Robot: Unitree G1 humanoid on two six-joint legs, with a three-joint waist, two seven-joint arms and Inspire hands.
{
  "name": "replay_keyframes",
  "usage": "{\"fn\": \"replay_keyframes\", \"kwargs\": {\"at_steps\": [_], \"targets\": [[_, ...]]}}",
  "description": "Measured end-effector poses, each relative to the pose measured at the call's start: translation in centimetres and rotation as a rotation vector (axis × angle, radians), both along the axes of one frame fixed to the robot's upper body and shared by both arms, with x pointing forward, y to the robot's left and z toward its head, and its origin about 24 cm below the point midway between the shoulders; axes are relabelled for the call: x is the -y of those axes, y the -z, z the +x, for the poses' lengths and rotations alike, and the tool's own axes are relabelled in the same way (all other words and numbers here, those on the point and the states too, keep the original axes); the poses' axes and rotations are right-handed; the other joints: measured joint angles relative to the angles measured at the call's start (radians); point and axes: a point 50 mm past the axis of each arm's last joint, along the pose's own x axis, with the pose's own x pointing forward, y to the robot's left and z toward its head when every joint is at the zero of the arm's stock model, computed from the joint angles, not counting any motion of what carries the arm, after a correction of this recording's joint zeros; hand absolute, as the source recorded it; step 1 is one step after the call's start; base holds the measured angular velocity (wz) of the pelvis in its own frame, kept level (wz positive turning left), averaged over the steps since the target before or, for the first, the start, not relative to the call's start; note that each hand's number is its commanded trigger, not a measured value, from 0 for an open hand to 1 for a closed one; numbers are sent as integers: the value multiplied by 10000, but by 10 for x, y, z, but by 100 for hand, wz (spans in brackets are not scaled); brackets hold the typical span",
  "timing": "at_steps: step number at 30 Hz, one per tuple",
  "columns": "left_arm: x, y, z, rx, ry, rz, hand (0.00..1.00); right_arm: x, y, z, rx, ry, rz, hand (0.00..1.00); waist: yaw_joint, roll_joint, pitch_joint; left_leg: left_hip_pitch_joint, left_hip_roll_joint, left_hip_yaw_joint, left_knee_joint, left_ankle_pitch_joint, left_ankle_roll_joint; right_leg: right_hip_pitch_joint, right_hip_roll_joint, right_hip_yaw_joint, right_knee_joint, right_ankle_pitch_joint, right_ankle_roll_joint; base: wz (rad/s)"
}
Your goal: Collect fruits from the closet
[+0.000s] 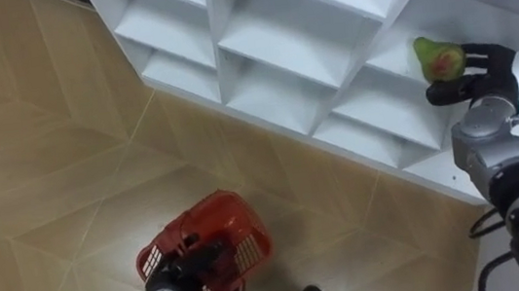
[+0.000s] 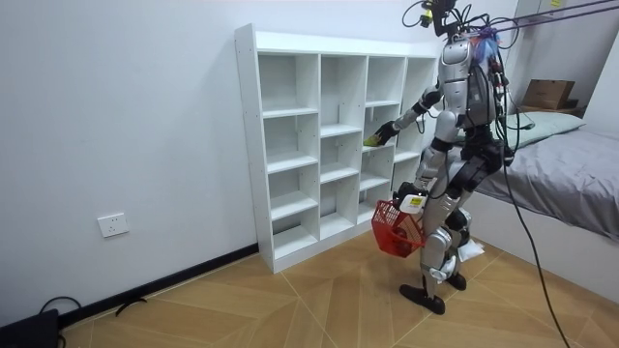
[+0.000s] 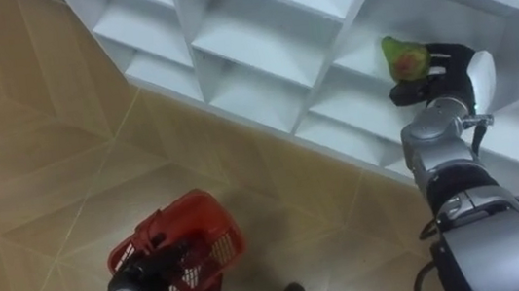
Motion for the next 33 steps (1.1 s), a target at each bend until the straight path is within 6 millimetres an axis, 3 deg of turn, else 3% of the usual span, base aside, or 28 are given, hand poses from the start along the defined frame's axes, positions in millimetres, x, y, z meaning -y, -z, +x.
{"fn": "replay_keyframes", "kwargs": {"at_steps": [21,27,33], "targets": [[-2,1,-5,79,-120,-168,100,5,-4,1,2,-68,-290,100,-7,9,-11,-68,20,-6,47,2,0,-46,7,-30,10,2,-3,0],[2,-5,3,506,-146,-437,100,1,-9,4,247,-399,-196,100,-26,42,-34,-29,35,30,108,1,0,-4,18,13,39,3,-5,0],[3,-8,8,667,-420,-745,100,-9,-18,12,726,-1176,-35,100,-556,57,-43,331,29,42,159,0,1,413,21,46,18,3,-5,1]]}}
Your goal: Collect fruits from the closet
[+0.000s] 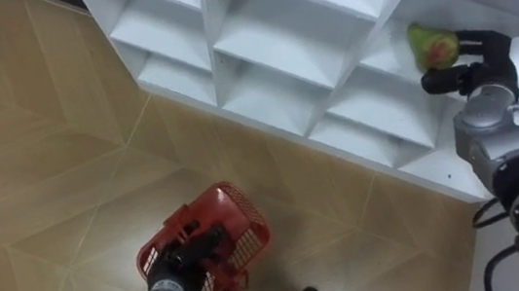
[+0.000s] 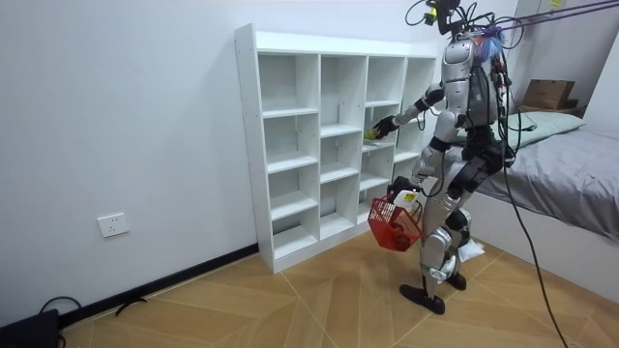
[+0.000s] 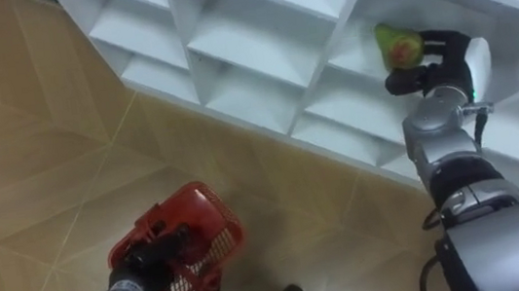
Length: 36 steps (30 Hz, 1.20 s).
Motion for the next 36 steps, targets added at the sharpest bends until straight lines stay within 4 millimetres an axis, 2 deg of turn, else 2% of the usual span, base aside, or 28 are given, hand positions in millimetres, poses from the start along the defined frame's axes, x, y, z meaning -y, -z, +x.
{"fn": "replay_keyframes", "kwargs": {"at_steps": [3,4,7,10,11,15,17,21,27,30,36], "targets": [[2,0,-1,0,69,-42,100,-4,3,-2,113,-328,106,100,-265,58,-51,295,0,-13,0,-5,-2,385,29,-76,-151,21,-8,4],[4,-1,-1,66,108,-108,100,-5,6,-5,112,-510,-10,100,-317,100,-145,360,-8,-37,1,-5,-2,477,33,-85,-191,30,-5,0],[10,-3,1,254,255,-196,100,-12,17,-15,165,-931,62,100,-356,135,-212,814,-47,8,-106,-5,-2,850,55,44,-251,30,-2,-8],[13,-1,-4,121,199,-228,100,-20,27,-23,61,-1223,314,100,-544,295,-510,1279,-6,128,-314,-4,-2,1372,178,192,-685,162,45,-11],[13,-1,-6,139,181,-280,100,-25,29,-24,42,-1447,347,100,-611,325,-560,1536,8,221,-416,-1,-4,1568,197,248,-764,190,47,-14],[14,-1,-11,172,152,-391,100,-36,38,-30,-22,-1808,670,100,-896,365,-628,2249,-5,273,-721,10,-22,2206,201,245,-951,178,66,-4],[19,-6,-6,464,187,-594,100,-40,42,-35,1,-1973,846,100,-989,372,-647,2381,3,311,-759,10,-22,2339,213,253,-1006,179,67,-2],[28,-16,2,1032,391,-866,100,-48,46,-43,115,-2287,1090,100,-1112,371,-652,2446,-3,352,-781,10,-22,2382,204,253,-999,180,69,-2],[28,-20,1,1295,518,-926,100,-56,50,-59,288,-2734,979,100,-1242,389,-661,3045,-33,477,-1089,7,-26,2826,201,408,-1089,118,113,-5],[32,-21,1,1346,674,-978,100,-63,46,-58,516,-2981,1098,100,-1522,419,-685,3173,-42,441,-1099,4,-26,3043,215,401,-1226,133,134,5],[40,-27,2,1593,954,-1215,100,-75,53,-72,349,-3781,1406,100,-1699,560,-786,3380,-55,429,-1177,-14,-25,3270,214,396,-1296,122,151,0]]}}
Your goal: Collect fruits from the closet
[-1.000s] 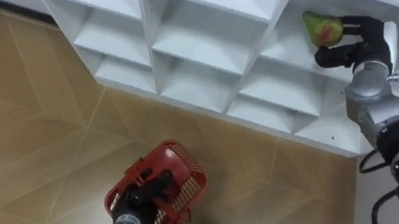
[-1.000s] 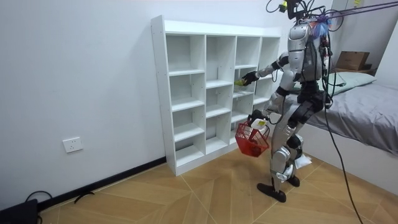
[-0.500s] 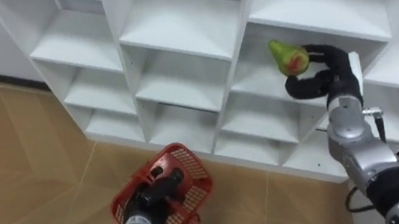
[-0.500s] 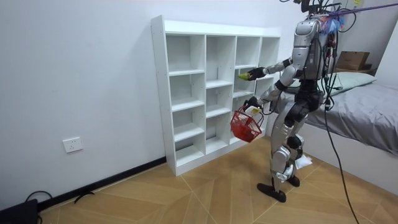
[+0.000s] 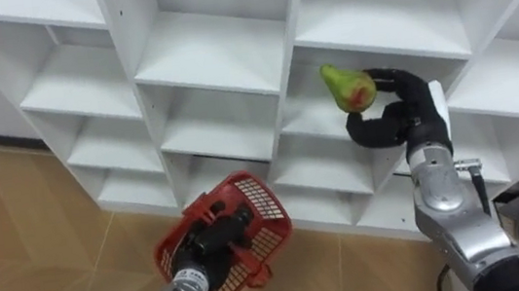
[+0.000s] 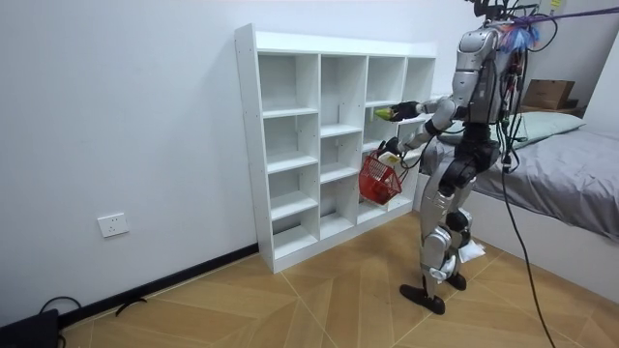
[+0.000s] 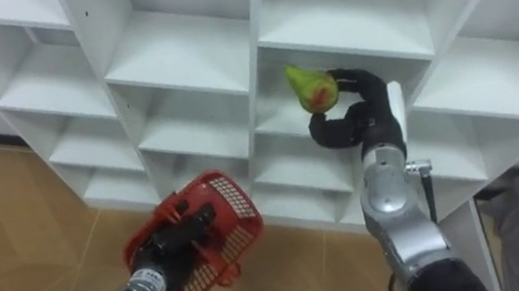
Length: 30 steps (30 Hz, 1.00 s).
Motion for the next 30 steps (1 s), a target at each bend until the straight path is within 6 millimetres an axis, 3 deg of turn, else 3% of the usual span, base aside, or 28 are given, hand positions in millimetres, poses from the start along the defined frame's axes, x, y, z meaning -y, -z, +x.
{"fn": "replay_keyframes", "kwargs": {"at_steps": [5,21,26,30], "targets": [[6,-2,-3,66,167,-213,100,-9,18,-23,-493,-355,-117,100,3,208,-84,441,-8,55,-191,-26,-15,342,26,113,-130,-5,26,-5],[12,-13,2,604,419,-272,100,-29,37,-43,-1361,-1419,322,100,-77,285,-62,592,-4,96,-263,-53,-26,480,36,154,-185,-43,32,0],[12,-13,2,598,411,-269,100,-36,44,-51,-1796,-2025,263,100,-128,296,55,591,1,98,-260,-115,-32,546,54,140,-283,-47,46,0],[12,-13,2,596,419,-274,100,-42,49,-55,-2137,-2362,211,100,-183,297,83,564,1,114,-254,-173,-32,518,52,140,-296,-83,63,0]]}}
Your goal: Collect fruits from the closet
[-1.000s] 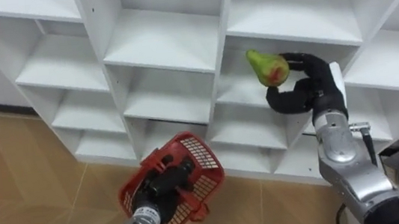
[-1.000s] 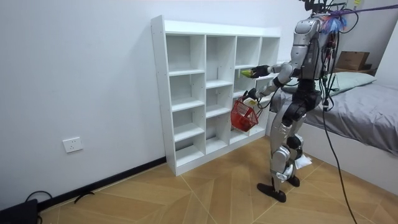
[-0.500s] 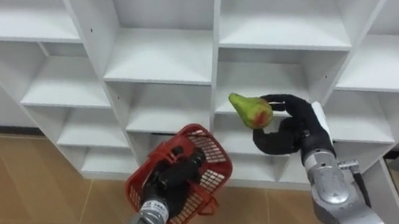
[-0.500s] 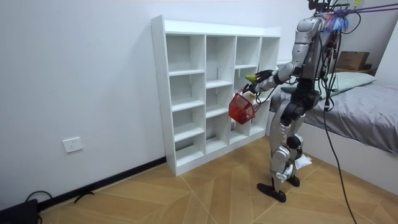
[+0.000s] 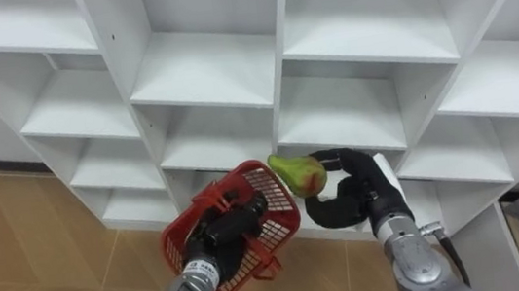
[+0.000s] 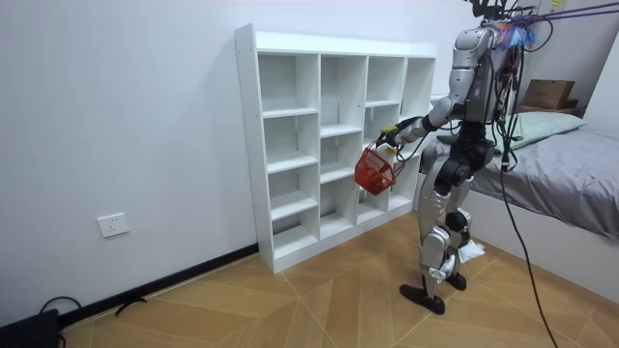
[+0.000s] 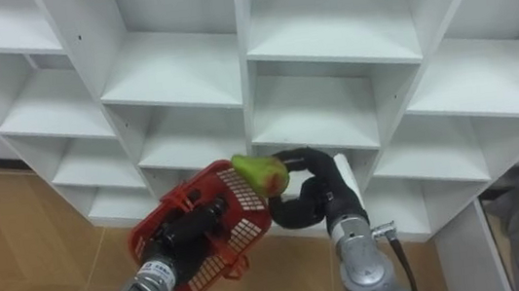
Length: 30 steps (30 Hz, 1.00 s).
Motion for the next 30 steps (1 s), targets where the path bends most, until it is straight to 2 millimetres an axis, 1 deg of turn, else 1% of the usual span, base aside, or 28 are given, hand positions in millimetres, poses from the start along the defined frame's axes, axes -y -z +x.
{"fn": "replay_keyframes", "kwargs": {"at_steps": [6,30], "targets": [[0,0,0,-76,-46,55,100,-9,5,-6,-260,-346,30,100,-22,0,-6,-16,-1,43,4,-82,1,-44,2,78,15,-28,19,-2],[0,1,-1,-178,-92,110,100,-10,7,-7,-462,-701,-82,100,31,-37,-31,-14,5,66,56,-93,2,-49,17,162,29,-34,23,0]]}}
